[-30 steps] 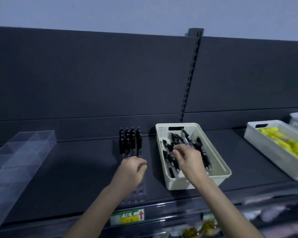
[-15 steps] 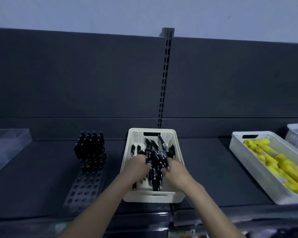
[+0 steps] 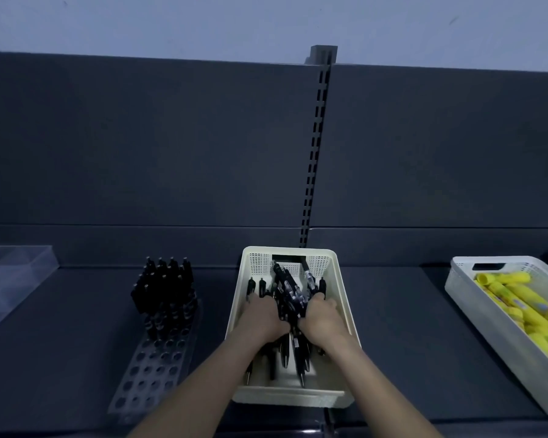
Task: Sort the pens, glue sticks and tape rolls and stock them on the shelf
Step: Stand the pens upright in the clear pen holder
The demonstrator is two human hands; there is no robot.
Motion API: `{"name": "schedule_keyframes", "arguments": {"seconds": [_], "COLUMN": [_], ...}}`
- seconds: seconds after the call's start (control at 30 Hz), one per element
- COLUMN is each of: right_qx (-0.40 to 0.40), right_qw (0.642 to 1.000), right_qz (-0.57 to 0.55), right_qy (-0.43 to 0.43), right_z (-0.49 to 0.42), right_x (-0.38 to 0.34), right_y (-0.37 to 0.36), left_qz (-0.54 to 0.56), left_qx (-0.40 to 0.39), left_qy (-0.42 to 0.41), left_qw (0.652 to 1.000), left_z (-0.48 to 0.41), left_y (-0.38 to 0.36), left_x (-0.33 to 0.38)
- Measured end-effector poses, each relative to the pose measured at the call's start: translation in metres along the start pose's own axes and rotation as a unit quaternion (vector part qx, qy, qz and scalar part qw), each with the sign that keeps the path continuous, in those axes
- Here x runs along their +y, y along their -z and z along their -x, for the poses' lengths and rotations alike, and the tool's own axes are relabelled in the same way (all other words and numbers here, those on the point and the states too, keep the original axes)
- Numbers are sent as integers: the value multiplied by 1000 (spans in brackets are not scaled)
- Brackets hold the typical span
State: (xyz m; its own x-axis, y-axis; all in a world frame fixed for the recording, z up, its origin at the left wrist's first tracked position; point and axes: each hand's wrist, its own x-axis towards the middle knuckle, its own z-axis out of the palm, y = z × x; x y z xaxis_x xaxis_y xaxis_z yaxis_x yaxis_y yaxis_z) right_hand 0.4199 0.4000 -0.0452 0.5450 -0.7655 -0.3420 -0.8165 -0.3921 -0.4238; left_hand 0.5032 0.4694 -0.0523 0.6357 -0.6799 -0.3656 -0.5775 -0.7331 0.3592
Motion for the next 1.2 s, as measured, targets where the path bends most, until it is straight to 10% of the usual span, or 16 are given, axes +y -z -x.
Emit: {"name": "schedule_keyframes", "arguments": {"seconds": [0.3, 0.57, 0.8, 1.2], "right_qx": [-24, -23, -79, -72], "right_qw": [999, 938, 814, 820], "right_qz": [-34, -345, -576, -558], "right_qy": [9, 21, 4, 104], "right_z": [-1, 9, 31, 64], "right_x": [10, 17, 24, 30], "right_y": [-2, 2, 16, 22], "left_qz": [10, 239, 521, 659], "left_qx": [30, 39, 20, -66], "left_qy": [-7, 0, -45, -90], "left_qw": [999, 970, 852, 744], "left_z": [-6, -9, 5, 47], "left_y": [-1, 7, 10, 21], "left_x": [-2, -10, -9, 16]}}
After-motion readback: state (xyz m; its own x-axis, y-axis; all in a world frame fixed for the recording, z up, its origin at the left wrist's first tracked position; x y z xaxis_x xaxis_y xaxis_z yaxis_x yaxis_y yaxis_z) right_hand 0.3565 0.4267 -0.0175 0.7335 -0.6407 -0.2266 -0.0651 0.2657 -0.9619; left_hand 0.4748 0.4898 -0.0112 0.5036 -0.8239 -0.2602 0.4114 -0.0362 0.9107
